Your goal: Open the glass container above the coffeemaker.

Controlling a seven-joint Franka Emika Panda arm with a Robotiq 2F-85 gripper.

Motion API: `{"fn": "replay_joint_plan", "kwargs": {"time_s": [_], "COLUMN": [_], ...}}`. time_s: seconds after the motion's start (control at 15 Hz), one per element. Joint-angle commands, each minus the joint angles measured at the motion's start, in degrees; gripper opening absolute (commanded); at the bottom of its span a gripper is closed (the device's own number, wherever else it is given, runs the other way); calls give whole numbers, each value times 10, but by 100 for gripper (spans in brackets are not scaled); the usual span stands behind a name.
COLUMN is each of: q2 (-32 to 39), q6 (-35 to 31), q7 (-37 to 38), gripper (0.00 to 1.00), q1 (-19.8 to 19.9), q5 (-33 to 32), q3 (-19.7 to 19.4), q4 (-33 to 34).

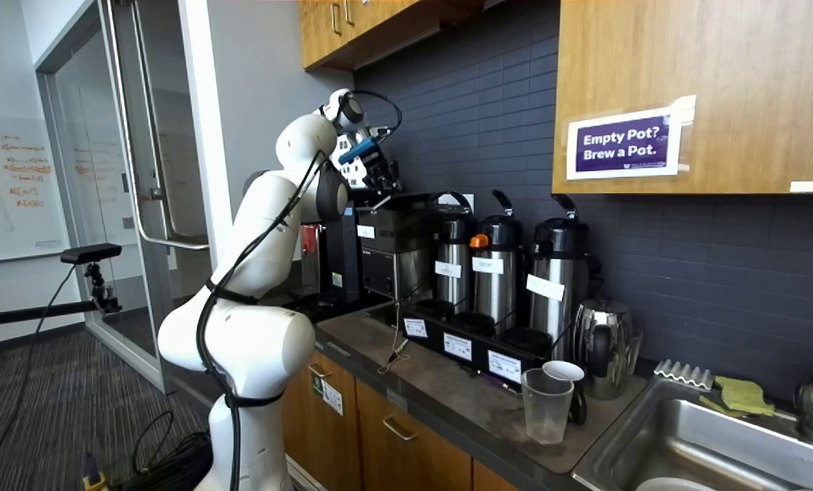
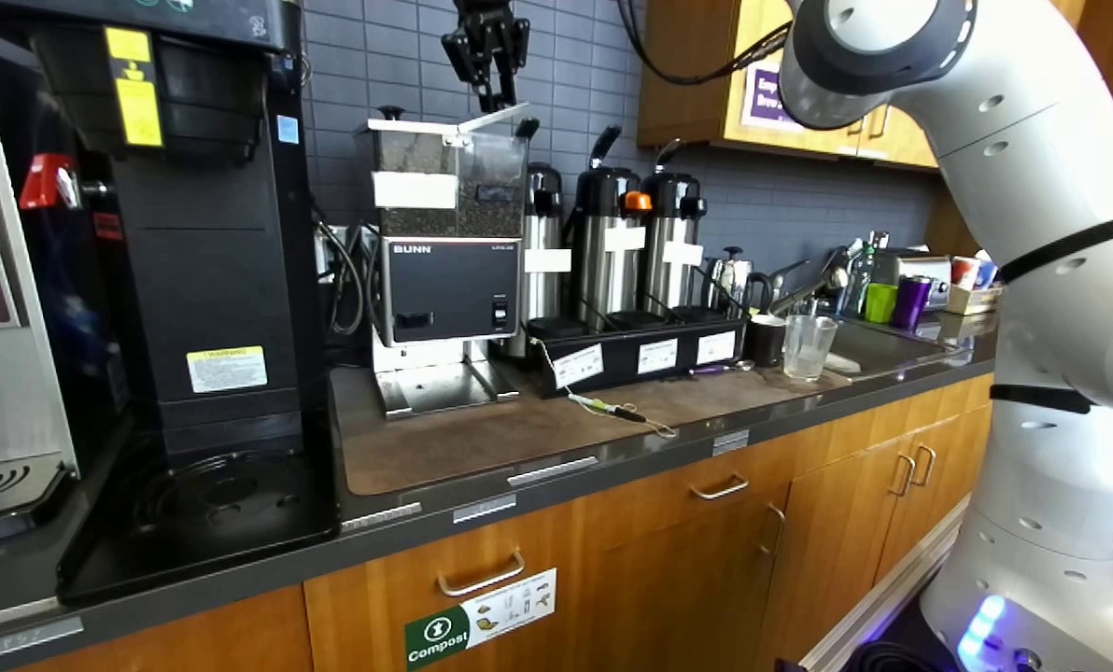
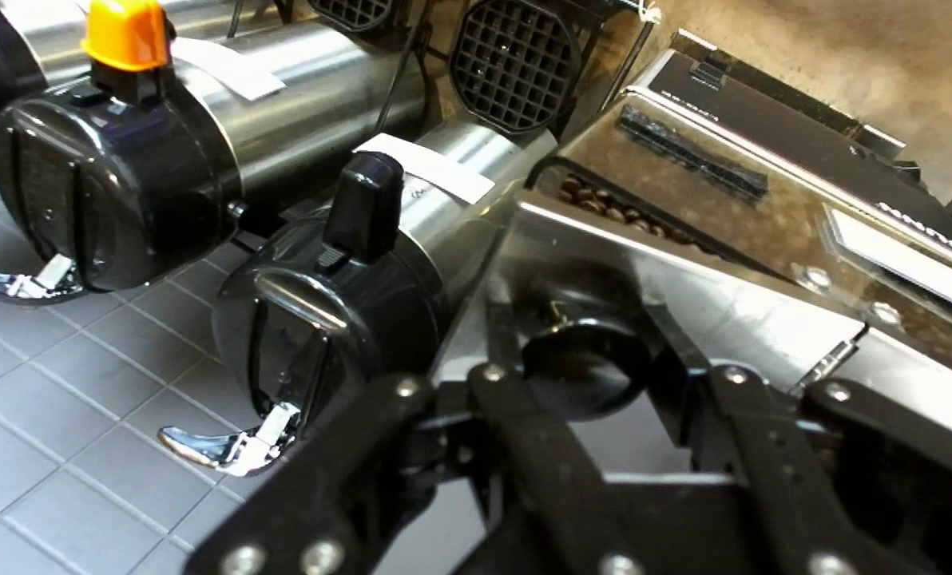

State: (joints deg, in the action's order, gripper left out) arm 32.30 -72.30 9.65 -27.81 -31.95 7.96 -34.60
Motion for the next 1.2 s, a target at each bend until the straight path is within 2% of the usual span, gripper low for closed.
{"fn": "replay_joint_plan", "kwargs": {"time_s": [0.0, 0.07, 0.2, 0.27, 0.47, 0.53, 1.13], "q2": [15, 30, 38, 27, 31, 49, 85], "q6": [27, 35, 39, 31, 35, 46, 53], "q7": [6, -3, -10, -5, -13, -25, -84], "gripper": [17, 17, 17, 17, 17, 17, 17], "q1": [-46, -68, -83, -81, -99, -112, -157], "q5": [-15, -9, -18, -31, -55, -53, -84], "q3": [-6, -39, -52, -41, -44, -62, -105], "q4": [23, 47, 58, 35, 35, 67, 113]}}
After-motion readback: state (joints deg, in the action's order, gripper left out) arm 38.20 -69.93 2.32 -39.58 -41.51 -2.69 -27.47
